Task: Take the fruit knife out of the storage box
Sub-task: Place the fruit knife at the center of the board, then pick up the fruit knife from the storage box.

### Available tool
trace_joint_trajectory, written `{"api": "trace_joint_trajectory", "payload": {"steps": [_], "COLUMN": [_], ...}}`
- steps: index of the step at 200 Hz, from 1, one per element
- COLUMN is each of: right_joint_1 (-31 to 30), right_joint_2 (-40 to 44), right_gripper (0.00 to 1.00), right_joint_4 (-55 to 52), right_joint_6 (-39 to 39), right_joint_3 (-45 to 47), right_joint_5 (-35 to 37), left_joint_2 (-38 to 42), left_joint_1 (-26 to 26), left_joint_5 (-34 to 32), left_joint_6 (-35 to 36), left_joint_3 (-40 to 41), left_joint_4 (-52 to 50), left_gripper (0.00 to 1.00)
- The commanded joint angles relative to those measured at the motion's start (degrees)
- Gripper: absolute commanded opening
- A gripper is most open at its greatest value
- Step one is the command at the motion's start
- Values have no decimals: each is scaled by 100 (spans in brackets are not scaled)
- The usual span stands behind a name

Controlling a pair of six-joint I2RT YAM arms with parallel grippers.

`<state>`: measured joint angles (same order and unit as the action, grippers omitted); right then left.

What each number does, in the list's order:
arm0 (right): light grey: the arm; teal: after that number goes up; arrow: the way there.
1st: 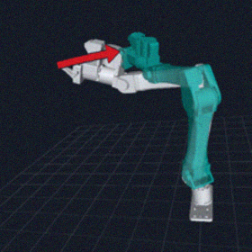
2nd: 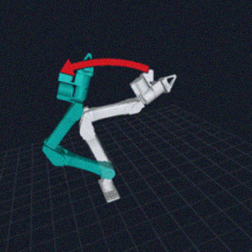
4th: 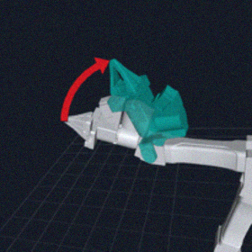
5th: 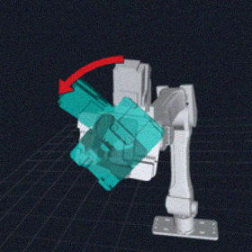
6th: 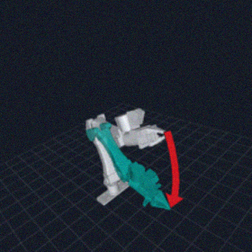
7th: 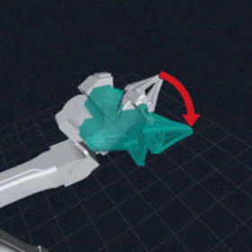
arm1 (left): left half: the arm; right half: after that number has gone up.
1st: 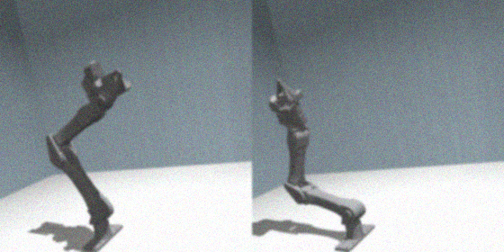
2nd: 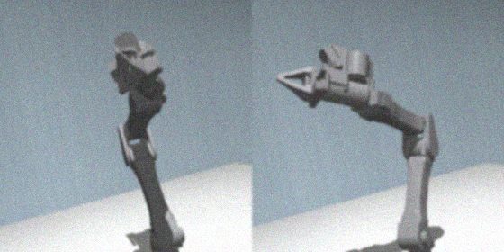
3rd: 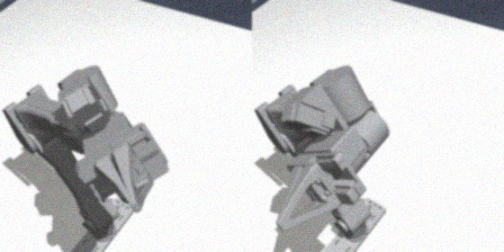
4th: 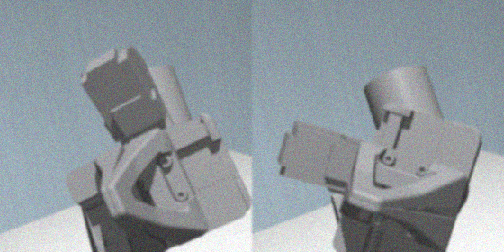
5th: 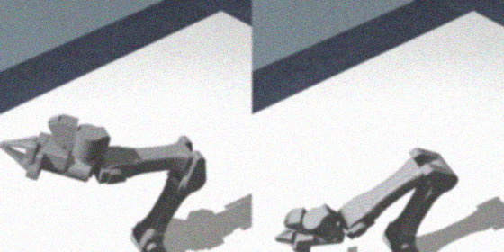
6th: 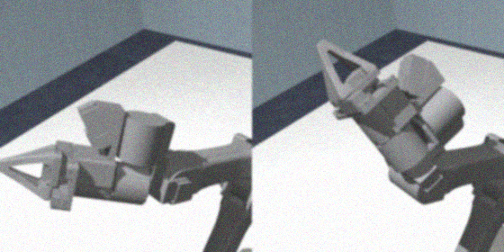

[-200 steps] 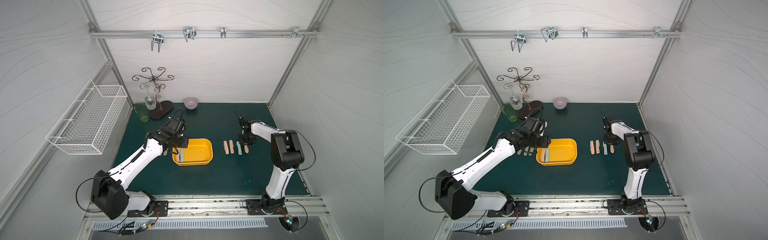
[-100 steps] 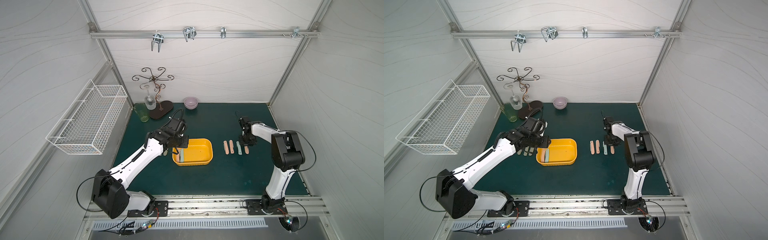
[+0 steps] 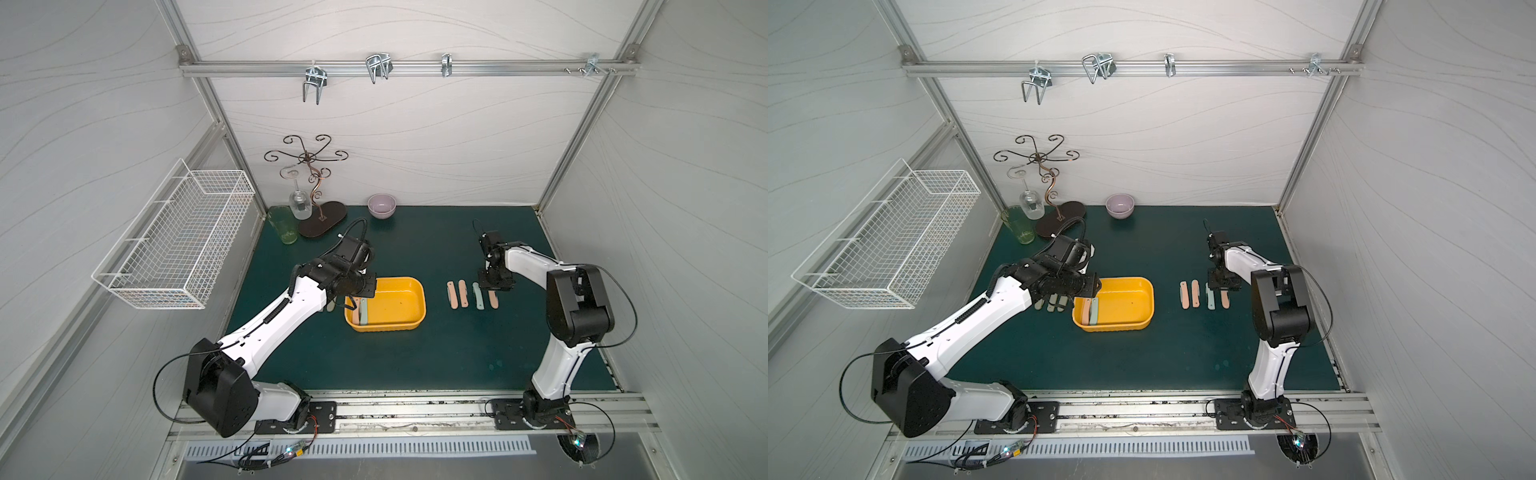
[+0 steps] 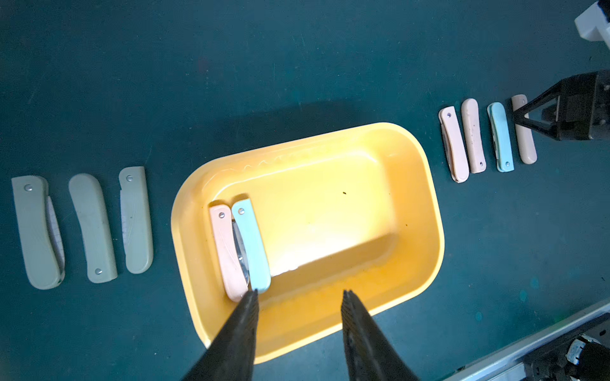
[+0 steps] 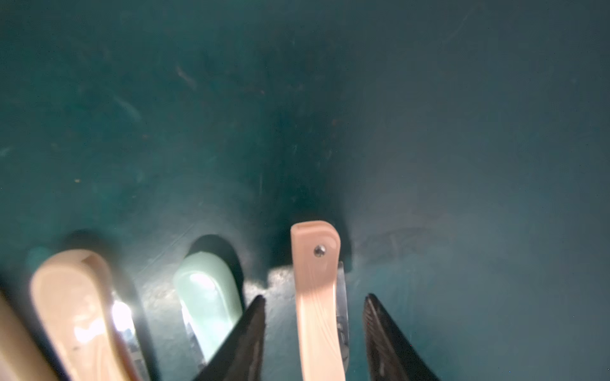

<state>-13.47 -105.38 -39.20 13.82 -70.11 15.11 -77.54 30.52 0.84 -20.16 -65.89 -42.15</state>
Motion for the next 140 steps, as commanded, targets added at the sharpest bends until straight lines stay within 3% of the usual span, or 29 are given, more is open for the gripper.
{"api": "trace_joint_trajectory", "payload": {"steps": [1,12,26,33,60,98,140], "right_joint_1": [6,-46,-204,-293,-926,-2149,-3141], "right_joint_2": [345,435,545,605,769,620,44], "right_gripper": [59,61,72,73,87,86,67], "right_joint_4": [-240,-349,-517,-620,-1016,-1401,-1376], "right_joint_6": [179,219,252,274,387,593,801], "right_joint_3": [-182,-289,-466,-572,-1147,-1986,-2704], "right_joint_5": [-181,-190,-210,-210,-372,-614,-1041], "left_joint_2": [-42,-65,-78,-74,95,274,860], "left_joint_1": [33,28,32,29,33,0,-106], "left_joint_5": [-83,-86,-114,-147,-311,-584,-925], "left_joint_6": [-14,-14,-22,-35,-123,-420,-637], "left_joint_3": [-111,-100,-95,-87,52,287,646], "left_joint_4": [2,-12,-54,-84,-48,-191,-201], "left_gripper": [45,45,45,45,46,49,50]}}
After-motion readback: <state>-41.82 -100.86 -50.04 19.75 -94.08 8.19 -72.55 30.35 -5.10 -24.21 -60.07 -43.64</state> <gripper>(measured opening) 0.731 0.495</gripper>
